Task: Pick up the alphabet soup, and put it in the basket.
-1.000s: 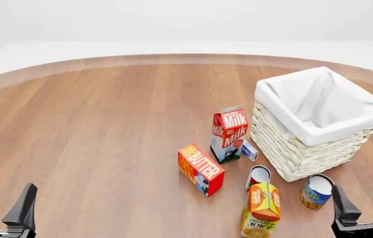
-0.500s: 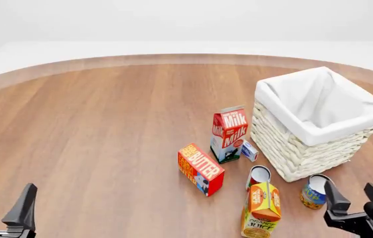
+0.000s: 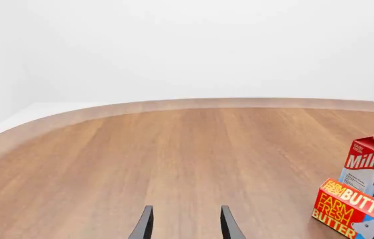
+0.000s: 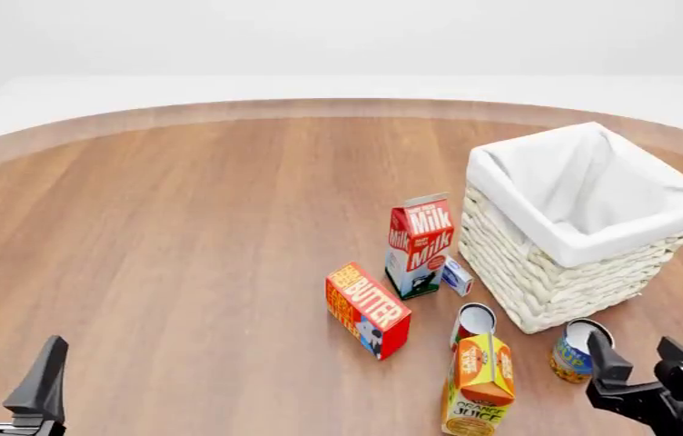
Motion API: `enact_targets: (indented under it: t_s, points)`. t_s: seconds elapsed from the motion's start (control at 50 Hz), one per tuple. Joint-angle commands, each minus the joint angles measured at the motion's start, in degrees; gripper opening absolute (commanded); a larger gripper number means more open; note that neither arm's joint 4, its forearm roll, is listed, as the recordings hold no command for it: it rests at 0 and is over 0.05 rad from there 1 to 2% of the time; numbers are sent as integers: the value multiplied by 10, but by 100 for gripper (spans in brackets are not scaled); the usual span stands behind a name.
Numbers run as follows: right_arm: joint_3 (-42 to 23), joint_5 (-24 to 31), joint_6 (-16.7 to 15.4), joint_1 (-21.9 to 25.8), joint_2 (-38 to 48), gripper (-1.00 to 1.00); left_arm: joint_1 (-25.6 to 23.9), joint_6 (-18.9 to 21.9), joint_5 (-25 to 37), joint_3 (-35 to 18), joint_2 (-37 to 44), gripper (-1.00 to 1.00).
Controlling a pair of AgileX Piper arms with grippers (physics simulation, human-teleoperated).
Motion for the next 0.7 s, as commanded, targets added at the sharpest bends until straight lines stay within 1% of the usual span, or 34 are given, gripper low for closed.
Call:
enact_targets:
  t_s: [0.02, 0.16, 0.3, 0.44, 0.54, 0.62, 0.7]
  points:
    - [0, -48, 1, -3, 62, 100, 0, 0, 0, 0, 0, 100]
    - [0, -79, 1, -4, 98, 100, 0, 0, 0, 0, 0, 100]
    - [0, -91, 4, -4, 116, 100, 0, 0, 0, 0, 0, 100]
    - [0, -136, 5, -3, 172, 100, 0, 0, 0, 0, 0, 100]
    - [0, -149, 6, -2, 189, 100, 0, 0, 0, 0, 0, 100]
    - [0, -180, 3, -2, 228, 100, 0, 0, 0, 0, 0, 100]
    - [0, -173, 3, -4, 222, 100, 0, 0, 0, 0, 0, 100]
